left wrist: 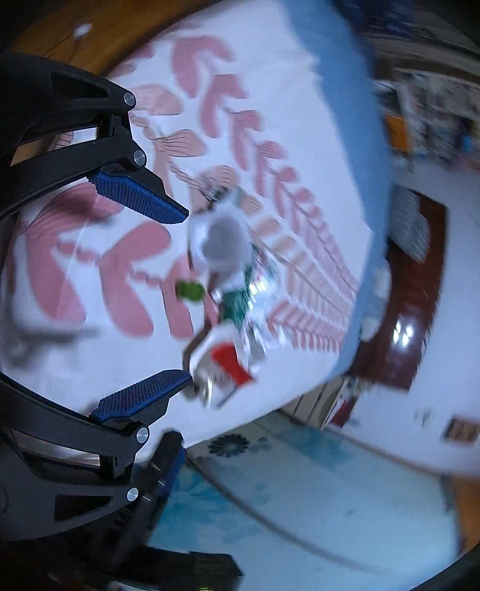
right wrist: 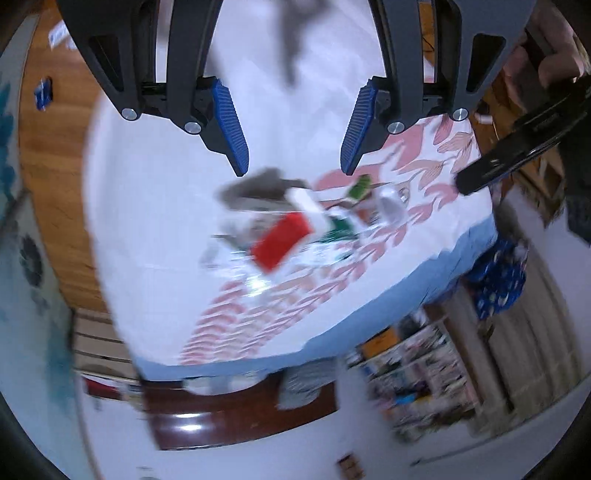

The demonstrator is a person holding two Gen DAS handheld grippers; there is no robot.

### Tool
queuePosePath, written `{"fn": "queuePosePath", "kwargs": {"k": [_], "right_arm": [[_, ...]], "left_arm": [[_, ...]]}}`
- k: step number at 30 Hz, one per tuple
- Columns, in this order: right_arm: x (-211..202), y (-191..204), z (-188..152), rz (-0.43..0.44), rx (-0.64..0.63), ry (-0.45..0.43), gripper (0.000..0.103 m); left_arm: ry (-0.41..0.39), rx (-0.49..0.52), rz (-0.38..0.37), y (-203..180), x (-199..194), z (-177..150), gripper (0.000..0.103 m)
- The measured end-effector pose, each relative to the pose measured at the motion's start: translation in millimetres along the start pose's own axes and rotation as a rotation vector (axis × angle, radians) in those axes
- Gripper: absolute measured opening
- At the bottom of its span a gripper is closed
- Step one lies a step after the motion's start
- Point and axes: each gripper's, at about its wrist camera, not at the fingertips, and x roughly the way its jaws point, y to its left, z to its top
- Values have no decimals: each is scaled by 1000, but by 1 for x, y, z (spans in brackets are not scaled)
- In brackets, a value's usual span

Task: Collect trash
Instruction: 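Return both tools to the bed above the white cup and green scrubber, then grasp the green scrubber with the right tool while the left tool grasps the white cup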

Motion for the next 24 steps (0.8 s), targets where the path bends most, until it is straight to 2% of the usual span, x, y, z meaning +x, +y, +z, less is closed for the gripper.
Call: {"fn": "queuePosePath", "kwargs": {"k": [3,8,9,10,12,14,16,17,24], "right_arm": [[45,25,7,37,-39,61,52],[98,42,18,69,-53,132,52],[110,44,20,75,-58,152,44],[119,46,22,69,-63,175,41],[139,49,22,74,-61,222,42],[153,51,24,68,-65,231,42],[157,54,23,56,-76,230,35],[158,54,22,52,-76,231,17],[123,38,9,74,-31,183,18]], "left_arm": [[20,-76,-14,22,17,4,81],[51,-92,-24,45,29,15,81],[62,-100,-29,49,32,17,81],[69,-105,-32,52,34,18,81],[82,-95,-33,54,38,20,81],[89,-76,-31,54,41,22,81],[91,-69,-23,55,47,23,81],[96,-72,-19,56,51,22,81],[121,-154,-23,62,80,21,81]]}}
